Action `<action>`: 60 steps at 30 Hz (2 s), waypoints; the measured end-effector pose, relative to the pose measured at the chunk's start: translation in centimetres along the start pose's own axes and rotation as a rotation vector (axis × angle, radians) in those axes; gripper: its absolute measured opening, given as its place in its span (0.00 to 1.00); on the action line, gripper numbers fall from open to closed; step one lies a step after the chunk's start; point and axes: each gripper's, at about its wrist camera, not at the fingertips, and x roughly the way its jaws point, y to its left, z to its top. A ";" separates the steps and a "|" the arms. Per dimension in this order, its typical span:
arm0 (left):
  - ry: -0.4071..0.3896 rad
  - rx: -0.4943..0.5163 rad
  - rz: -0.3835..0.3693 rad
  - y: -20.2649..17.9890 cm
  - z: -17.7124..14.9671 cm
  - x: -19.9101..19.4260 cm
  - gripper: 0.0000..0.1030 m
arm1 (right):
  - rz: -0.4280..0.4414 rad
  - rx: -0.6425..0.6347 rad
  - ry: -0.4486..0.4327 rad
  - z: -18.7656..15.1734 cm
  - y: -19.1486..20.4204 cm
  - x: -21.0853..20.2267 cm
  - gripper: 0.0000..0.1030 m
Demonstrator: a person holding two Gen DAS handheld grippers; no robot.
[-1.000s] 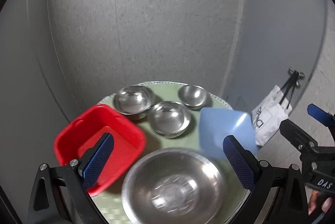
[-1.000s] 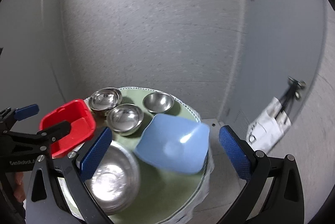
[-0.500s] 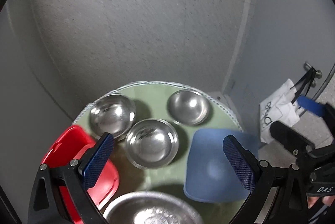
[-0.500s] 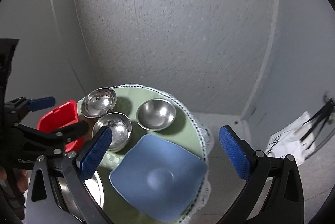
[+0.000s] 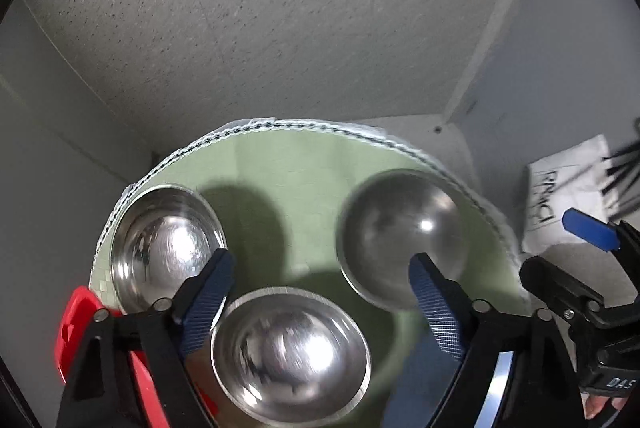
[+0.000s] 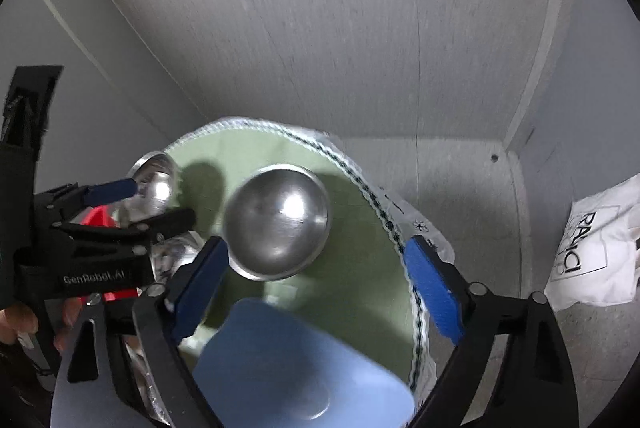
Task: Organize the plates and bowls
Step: 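Move both grippers down toward the small steel bowls, then grasp a small steel bowl rim with both grippers and lift it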
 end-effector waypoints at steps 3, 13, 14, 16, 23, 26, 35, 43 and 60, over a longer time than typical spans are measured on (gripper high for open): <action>0.026 0.002 0.005 -0.3 1.7 3.3 0.78 | -0.003 -0.008 0.055 1.0 -0.6 3.0 0.80; 0.152 -0.027 -0.094 -0.5 4.4 12.5 0.45 | 0.083 0.038 0.197 1.3 -2.1 9.5 0.49; 0.168 -0.026 -0.104 -0.5 4.6 13.5 0.40 | 0.086 0.042 0.207 1.2 -2.2 9.8 0.44; 0.182 -0.023 -0.108 -0.2 5.1 15.1 0.38 | 0.107 0.044 0.219 1.0 -2.2 10.4 0.37; 0.190 -0.016 -0.174 -0.4 6.6 17.9 0.21 | 0.169 0.054 0.220 1.1 -1.8 10.8 0.11; 0.179 -0.020 -0.183 0.4 6.8 18.5 0.17 | 0.159 0.051 0.213 1.0 -1.5 10.8 0.10; 0.121 -0.049 -0.212 1.7 6.9 17.7 0.14 | 0.147 0.032 0.164 0.9 -1.0 7.8 0.09; 0.015 -0.099 -0.220 4.1 3.8 12.4 0.14 | 0.158 -0.043 0.087 1.0 2.3 2.3 0.09; 0.045 -0.327 -0.171 11.7 -7.6 15.1 0.17 | 0.153 -0.243 0.163 -2.7 12.0 4.9 0.09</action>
